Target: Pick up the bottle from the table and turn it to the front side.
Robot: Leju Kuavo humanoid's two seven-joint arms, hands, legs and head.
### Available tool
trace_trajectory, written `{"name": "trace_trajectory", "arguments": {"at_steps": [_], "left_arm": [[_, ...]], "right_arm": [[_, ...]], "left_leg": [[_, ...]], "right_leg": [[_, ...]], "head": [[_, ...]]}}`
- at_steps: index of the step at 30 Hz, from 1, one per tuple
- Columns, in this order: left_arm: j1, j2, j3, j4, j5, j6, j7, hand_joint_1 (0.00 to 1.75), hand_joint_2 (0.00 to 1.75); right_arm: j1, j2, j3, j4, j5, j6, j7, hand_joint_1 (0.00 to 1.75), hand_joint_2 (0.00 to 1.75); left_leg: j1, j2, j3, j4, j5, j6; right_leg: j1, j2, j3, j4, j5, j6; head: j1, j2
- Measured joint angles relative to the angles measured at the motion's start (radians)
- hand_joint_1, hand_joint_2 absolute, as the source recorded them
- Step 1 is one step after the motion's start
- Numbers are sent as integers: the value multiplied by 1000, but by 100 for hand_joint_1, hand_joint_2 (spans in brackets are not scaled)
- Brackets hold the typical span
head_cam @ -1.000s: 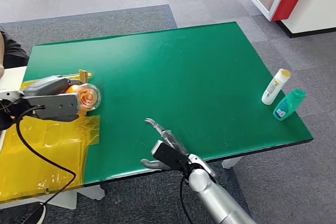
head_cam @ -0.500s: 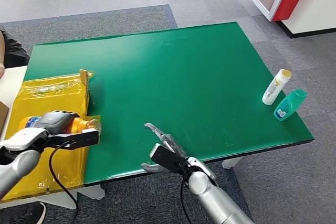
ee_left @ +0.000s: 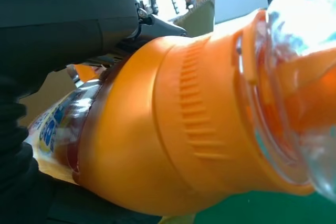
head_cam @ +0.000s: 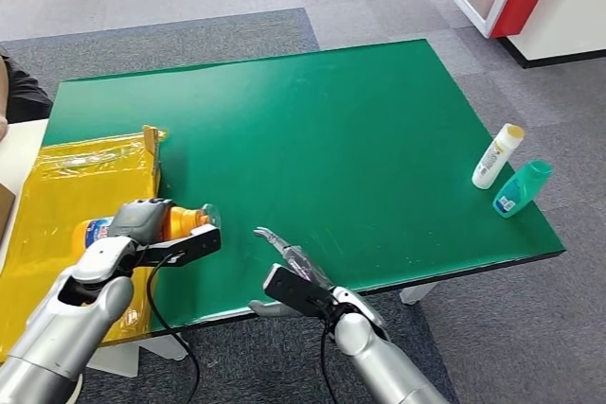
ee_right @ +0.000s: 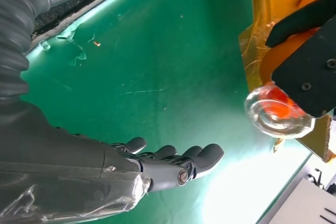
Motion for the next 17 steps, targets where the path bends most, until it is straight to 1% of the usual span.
{"name": "trace_trajectory", "arguments": {"at_steps": [1,2,3,6,13,17], "left_arm": [[2,-13,14,11,-12,-14,0,28,175],[4,-25,29,22,-27,-29,0,10,175],[6,-35,45,33,-42,-44,2,0,175],[17,-60,87,65,-70,-72,8,0,175],[43,-99,157,86,-126,-82,44,0,175],[49,-113,188,87,-138,-82,45,0,175]], "right_arm": [[0,0,-1,0,2,2,0,0,175],[0,0,-1,0,3,5,0,0,175],[1,0,-1,0,5,9,0,0,175],[1,1,-2,1,8,16,0,0,175],[3,7,-3,1,15,24,3,0,175],[5,9,-3,1,16,25,3,0,175]], "left_leg": [[0,0,0,0,0,0],[0,0,0,0,0,0],[0,0,0,0,0,0],[0,0,0,0,0,0],[0,0,0,0,0,0],[0,0,0,0,0,0]], "right_leg": [[0,0,0,0,0,0],[0,0,0,0,0,0],[0,0,0,0,0,0],[0,0,0,0,0,0],[0,0,0,0,0,0],[0,0,0,0,0,0]], "head": [[0,0],[0,0],[0,0],[0,0],[0,0],[0,0]]}}
